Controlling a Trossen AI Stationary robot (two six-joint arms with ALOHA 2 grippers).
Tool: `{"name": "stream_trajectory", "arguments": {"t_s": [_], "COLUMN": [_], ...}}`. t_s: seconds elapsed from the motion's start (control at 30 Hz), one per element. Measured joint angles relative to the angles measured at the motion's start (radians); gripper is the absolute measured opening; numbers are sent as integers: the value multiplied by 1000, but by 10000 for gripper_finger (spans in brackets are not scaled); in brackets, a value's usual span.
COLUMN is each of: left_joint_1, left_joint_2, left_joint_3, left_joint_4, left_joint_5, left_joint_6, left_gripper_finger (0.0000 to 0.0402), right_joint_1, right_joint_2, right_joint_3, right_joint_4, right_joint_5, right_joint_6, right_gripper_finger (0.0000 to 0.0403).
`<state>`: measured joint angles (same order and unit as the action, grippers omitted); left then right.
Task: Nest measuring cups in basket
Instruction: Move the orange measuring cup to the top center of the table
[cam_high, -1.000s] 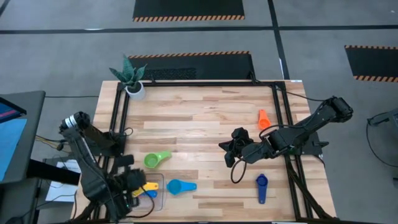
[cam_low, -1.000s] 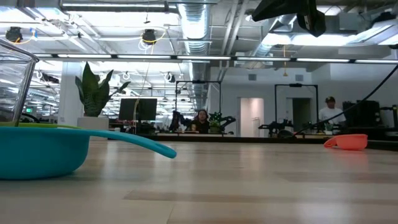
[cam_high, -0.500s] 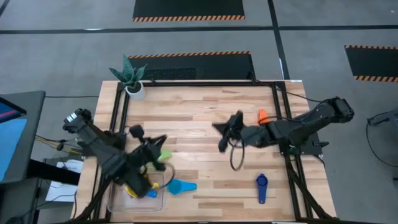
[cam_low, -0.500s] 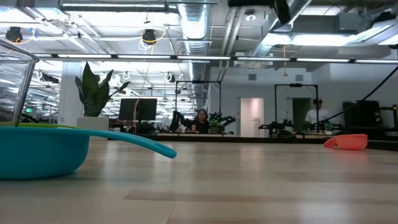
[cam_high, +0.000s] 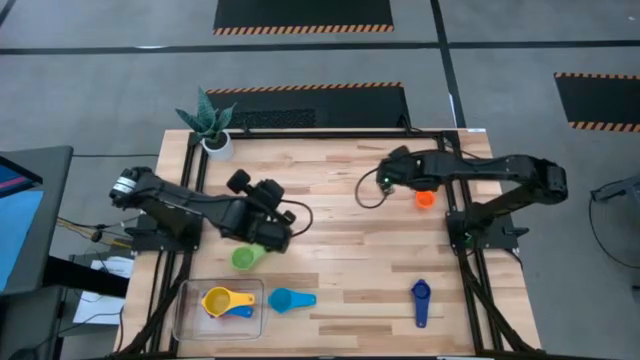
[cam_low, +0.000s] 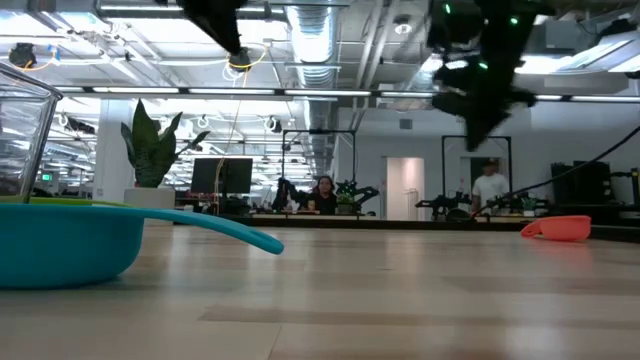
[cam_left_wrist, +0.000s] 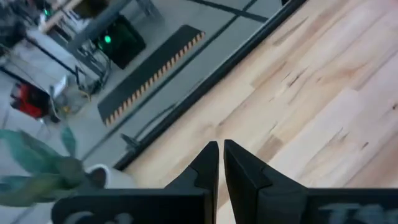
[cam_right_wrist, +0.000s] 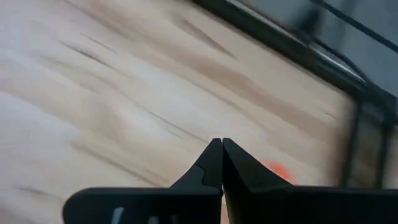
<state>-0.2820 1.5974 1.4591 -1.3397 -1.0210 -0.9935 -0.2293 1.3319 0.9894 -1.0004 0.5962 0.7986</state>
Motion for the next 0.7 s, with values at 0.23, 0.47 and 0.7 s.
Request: {"name": "stream_trajectory", "arguments": {"t_s": [0.23, 0.47, 0.7], "left_joint_1": [79, 123, 126], "left_joint_2": [1, 1, 1], "left_joint_3": [-172, -277, -277], "left_joint_4": [413, 644, 698], "left_joint_5": [198, 368, 361], "left_joint_6": [176, 227, 276], "left_gripper_finger": [15, 15, 15], "right_joint_1": [-54, -108, -104], "right_joint_2": [0, 15, 14], "right_joint_3": [-9, -147, -281], "right_joint_4": [-147, -116, -83], "right_joint_5": [-34, -149, -154], "right_joint_6": [10, 75, 118], "right_gripper_finger": [18, 15, 16]}}
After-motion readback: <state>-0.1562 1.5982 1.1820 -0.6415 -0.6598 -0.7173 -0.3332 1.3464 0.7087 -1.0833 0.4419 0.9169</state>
